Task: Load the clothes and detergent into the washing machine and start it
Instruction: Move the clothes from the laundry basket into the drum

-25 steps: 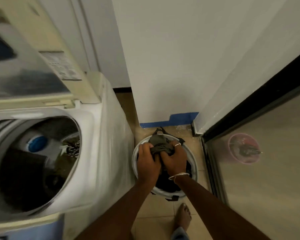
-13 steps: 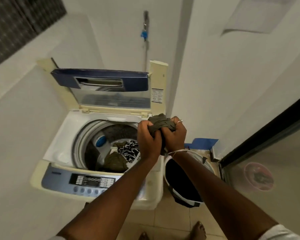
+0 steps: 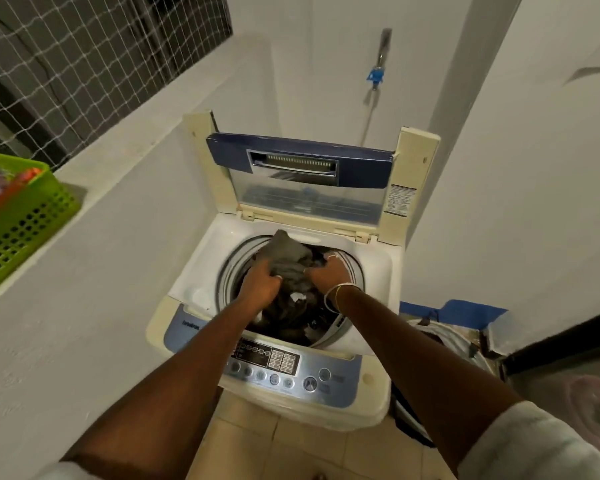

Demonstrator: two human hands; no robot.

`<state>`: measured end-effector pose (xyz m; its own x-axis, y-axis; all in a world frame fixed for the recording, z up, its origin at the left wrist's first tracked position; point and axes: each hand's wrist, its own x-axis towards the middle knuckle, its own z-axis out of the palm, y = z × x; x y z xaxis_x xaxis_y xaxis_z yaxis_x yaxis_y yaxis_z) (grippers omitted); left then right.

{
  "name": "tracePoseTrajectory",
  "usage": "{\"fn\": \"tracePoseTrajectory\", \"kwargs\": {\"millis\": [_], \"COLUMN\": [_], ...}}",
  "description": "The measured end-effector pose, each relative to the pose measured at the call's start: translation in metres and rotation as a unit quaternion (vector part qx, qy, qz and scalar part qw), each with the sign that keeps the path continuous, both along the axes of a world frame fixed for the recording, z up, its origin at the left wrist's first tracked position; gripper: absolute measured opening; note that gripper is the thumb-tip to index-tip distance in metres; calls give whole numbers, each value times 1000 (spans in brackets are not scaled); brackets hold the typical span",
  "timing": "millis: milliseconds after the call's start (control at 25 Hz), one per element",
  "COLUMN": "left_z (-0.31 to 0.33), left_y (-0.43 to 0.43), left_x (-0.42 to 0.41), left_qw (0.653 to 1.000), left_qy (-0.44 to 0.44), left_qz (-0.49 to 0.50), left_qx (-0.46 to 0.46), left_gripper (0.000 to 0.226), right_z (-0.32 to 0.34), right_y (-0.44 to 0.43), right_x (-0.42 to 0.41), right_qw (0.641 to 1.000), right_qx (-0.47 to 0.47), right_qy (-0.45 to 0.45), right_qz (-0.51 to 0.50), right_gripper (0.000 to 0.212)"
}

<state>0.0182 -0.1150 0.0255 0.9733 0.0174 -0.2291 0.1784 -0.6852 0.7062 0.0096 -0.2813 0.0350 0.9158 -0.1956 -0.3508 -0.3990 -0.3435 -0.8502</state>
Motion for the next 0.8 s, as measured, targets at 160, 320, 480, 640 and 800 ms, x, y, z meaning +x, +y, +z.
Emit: {"fn": "tracePoseTrajectory", "kwargs": {"millis": [160, 320, 480, 640, 800], "left_z": [-19, -18, -25, -59, -123], "left_y": [-20, -100, -200, -289, -351], "left_x": [-15, -26, -39, -63, -86], "left_qw": [998, 995, 989, 989, 991], "left_qy": [25, -64, -110, -78, -29], "left_qz": [52, 27, -17, -81, -112], "left_qx": [-16, -66, -95, -96, -72], "left_gripper": [38, 22, 6, 12, 18], "right_z": [-22, -24, -37, -68, -124], "right_y": [-26, -71, -135, -215, -288], "right_x": [-13, -27, -45, -71, -96], "right_qw": [999, 993, 980, 973, 973], "right_qx": [-11, -7, -8, 1, -14], "right_qy": [15, -52, -84, -58, 8], "right_qz": [-37, -104, -179, -223, -229], "right_gripper": [45, 13, 14, 7, 10]}}
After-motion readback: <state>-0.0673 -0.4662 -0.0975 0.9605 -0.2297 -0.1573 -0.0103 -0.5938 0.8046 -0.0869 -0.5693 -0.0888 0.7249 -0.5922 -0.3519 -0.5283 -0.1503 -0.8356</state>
